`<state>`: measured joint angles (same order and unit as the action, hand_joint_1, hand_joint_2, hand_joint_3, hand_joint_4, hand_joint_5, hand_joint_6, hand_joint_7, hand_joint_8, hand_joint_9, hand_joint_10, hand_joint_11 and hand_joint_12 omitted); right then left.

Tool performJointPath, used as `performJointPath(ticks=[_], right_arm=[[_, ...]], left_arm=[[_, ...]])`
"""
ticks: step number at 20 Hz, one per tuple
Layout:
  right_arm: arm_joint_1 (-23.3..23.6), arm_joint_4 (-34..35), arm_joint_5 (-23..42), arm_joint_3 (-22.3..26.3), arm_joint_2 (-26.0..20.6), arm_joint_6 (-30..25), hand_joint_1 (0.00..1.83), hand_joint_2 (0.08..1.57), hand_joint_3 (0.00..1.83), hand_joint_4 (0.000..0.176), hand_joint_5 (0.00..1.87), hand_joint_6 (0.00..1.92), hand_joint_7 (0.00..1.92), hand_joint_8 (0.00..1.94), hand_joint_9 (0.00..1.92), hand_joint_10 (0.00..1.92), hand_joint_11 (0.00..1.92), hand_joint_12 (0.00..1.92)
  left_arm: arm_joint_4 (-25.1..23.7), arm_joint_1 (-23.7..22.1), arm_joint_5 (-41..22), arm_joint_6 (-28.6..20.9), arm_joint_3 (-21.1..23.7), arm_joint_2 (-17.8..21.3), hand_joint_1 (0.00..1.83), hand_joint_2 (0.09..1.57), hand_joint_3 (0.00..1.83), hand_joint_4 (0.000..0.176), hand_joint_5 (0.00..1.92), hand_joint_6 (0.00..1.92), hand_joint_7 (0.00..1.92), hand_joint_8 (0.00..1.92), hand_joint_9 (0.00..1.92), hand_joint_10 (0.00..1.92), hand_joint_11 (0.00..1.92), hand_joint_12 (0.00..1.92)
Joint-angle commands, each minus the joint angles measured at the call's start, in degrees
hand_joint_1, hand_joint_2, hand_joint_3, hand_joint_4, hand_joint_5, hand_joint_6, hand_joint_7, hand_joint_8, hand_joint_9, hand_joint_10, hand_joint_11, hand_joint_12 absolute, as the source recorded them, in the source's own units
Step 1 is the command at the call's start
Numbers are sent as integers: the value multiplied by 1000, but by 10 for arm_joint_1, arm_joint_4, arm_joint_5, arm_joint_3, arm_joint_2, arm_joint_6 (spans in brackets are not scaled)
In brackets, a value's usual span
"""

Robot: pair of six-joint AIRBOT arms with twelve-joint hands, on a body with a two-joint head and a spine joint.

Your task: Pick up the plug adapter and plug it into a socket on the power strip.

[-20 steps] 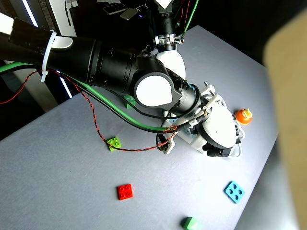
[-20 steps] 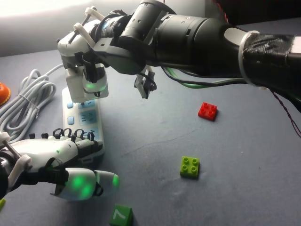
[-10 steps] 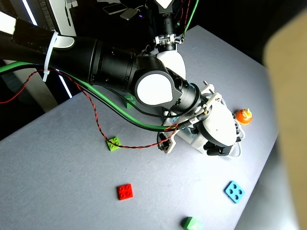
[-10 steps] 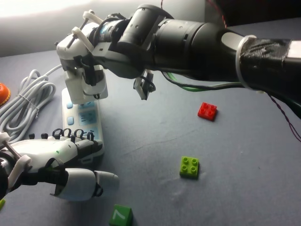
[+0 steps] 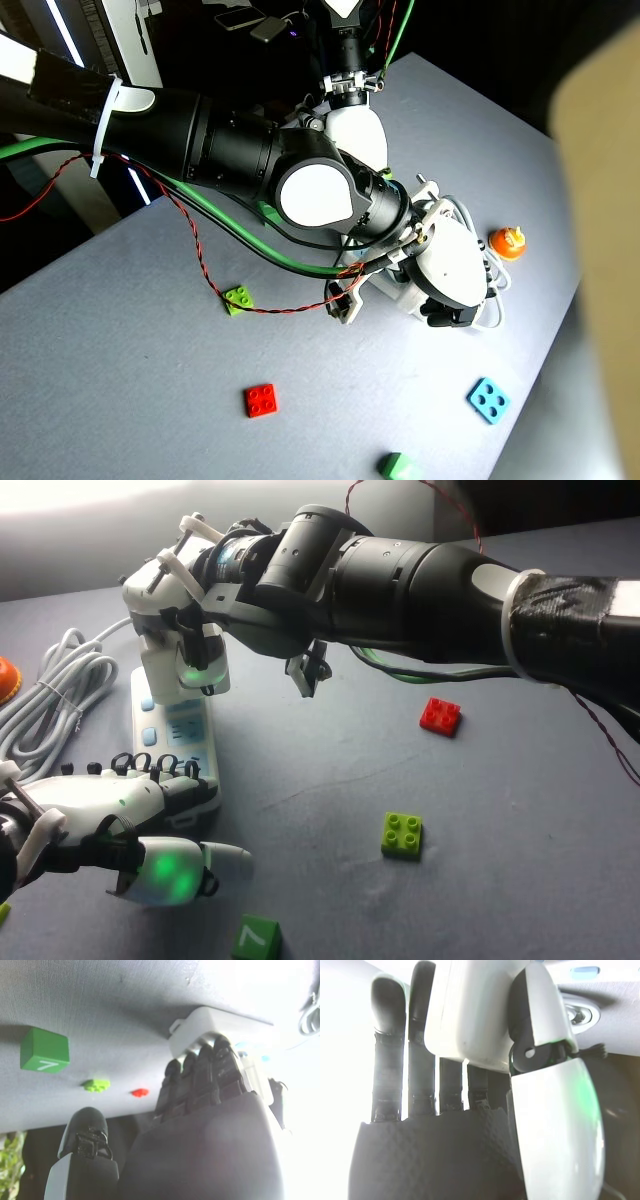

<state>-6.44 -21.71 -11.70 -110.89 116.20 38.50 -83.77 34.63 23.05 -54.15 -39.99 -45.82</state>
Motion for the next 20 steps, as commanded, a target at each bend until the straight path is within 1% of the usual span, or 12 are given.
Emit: performJointPath(ticks=[1, 3, 4, 5, 7, 9, 11, 13, 17, 18, 19, 20], right_arm=[[-11, 6, 30, 4, 7, -4, 1227, 1153, 2, 0, 833, 1089, 989, 1137, 911, 975, 699, 1533], [-10, 6, 35, 4, 7, -4, 1240, 1142, 0, 0, 847, 1053, 1021, 1098, 933, 980, 726, 1521], [-9, 5, 38, 4, 6, -4, 1231, 1152, 2, 0, 830, 1082, 994, 1137, 914, 997, 715, 1523], [-8, 5, 39, 4, 5, -4, 1230, 1155, 0, 0, 828, 1085, 990, 1147, 914, 1008, 734, 1509], [-7, 5, 41, 4, 2, -4, 1232, 1133, 0, 0, 897, 1002, 1013, 1093, 925, 984, 730, 1500], [-6, 4, 41, 4, -2, -4, 1238, 1135, 1, 0, 868, 1028, 1024, 1087, 933, 974, 718, 1512], [-6, 4, 41, 4, -7, -4, 1235, 1134, 0, 0, 881, 1016, 1021, 1087, 941, 963, 741, 1483], [-4, 4, 41, 4, -9, -4, 1235, 1133, 0, 0, 885, 1013, 1025, 1079, 942, 948, 716, 1497], [2, 4, 41, 4, -10, -5, 1237, 1130, 0, 0, 889, 1000, 1026, 1081, 934, 975, 723, 1516], [3, 4, 41, 4, -10, -5, 1233, 1136, 1, 0, 879, 1020, 1013, 1100, 915, 986, 680, 1551], [4, 4, 41, 4, -10, -5, 1341, 1146, 3, 0, 814, 1050, 976, 1076, 866, 1277, 688, 1559], [5, 4, 41, 4, -10, -5, 1360, 1156, 1, 0, 788, 1074, 950, 1104, 843, 1355, 676, 1571]], left_arm=[[12, 5, -4, -6, -2, -1, 0, 1207, 0, 0, 64, 0, 41, 0, 23, 0, 2, 2], [12, 5, -4, -6, -2, -1, 0, 1212, 0, 0, 19, 2, 1, 0, 0, 0, 0, 0], [12, 5, -4, -6, -2, 0, 0, 1210, 0, 0, 32, 7, 10, 4, 7, 3, 0, 0], [12, 5, -4, -6, -2, 0, 0, 1213, 1, 0, 6, 1, 1, 0, 1, 0, 0, 0], [12, 5, -4, -6, -3, 0, 0, 1215, 2, 0, 10, 4, 0, 0, 0, 0, 0, 0], [12, 5, -4, -6, -3, 1, 0, 1215, 2, 0, 11, 4, 0, 0, 0, 0, 0, 0], [11, 5, -2, -6, -3, 3, 0, 1214, 1, 0, 33, 12, 12, 5, 7, 3, 0, 0], [7, 5, -2, -6, -5, 3, 0, 1214, 1, 0, 49, 16, 31, 11, 18, 7, 0, 0], [3, 5, -4, -6, -8, 3, 0, 1217, 2, 0, 22, 3, 0, 0, 0, 0, 0, 0], [3, 4, -4, -6, -8, 3, 0, 1212, 0, 0, 28, 5, 4, 2, 0, 0, 0, 0], [3, 3, -4, -6, -9, 3, 0, 1218, 2, 0, 47, 13, 17, 7, 12, 5, 0, 0], [3, 3, -4, -6, -10, 3, 0, 1217, 1, 0, 29, 4, 3, 1, 2, 0, 0, 0]])
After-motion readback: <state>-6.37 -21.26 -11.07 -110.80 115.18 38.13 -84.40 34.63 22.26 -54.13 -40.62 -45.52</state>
